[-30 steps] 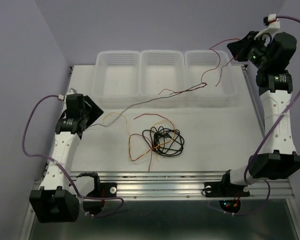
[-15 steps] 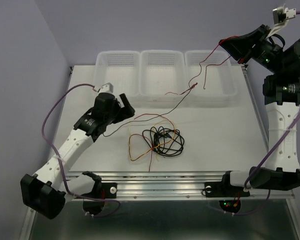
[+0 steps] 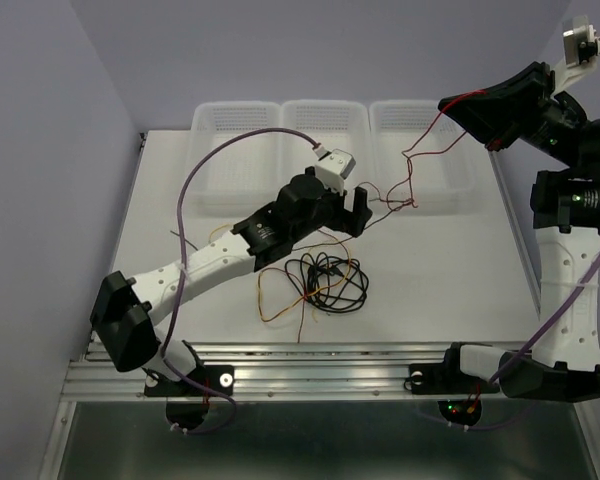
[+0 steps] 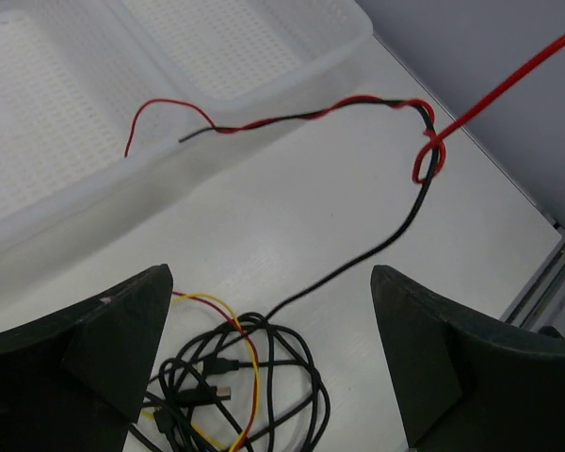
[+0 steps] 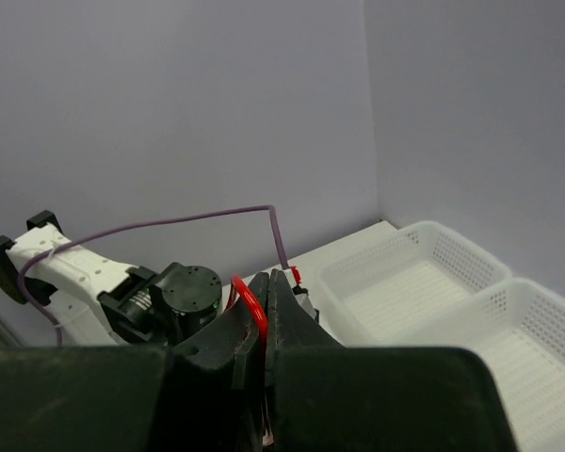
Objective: Untangle the cables
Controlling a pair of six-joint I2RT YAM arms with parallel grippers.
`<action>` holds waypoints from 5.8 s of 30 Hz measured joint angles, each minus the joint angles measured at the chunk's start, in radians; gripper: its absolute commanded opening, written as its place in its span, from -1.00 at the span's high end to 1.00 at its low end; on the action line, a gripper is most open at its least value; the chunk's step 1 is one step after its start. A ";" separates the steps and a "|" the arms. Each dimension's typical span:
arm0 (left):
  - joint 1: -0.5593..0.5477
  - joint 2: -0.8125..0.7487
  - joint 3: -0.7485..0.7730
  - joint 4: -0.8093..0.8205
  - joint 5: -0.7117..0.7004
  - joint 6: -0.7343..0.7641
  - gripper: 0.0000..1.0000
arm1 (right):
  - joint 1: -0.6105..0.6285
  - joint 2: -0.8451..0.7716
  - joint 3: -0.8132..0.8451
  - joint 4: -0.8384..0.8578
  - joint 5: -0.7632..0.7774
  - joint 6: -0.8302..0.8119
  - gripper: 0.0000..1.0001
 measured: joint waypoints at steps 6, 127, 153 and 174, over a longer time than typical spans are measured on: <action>-0.002 0.116 0.064 0.077 0.113 0.095 -0.97 | 0.000 0.004 -0.055 0.016 -0.002 0.049 0.99; 0.857 -0.469 -0.359 -0.359 0.088 -0.390 1.00 | 0.014 0.967 0.682 0.059 0.885 -0.299 0.99; 0.857 -0.463 -0.388 -0.352 0.085 -0.386 1.00 | 0.055 0.592 -0.106 -0.428 1.061 -0.504 -1.00; 0.856 -0.497 -0.389 -0.351 0.099 -0.379 1.00 | 0.253 0.422 -0.861 -0.028 1.283 -0.412 -0.52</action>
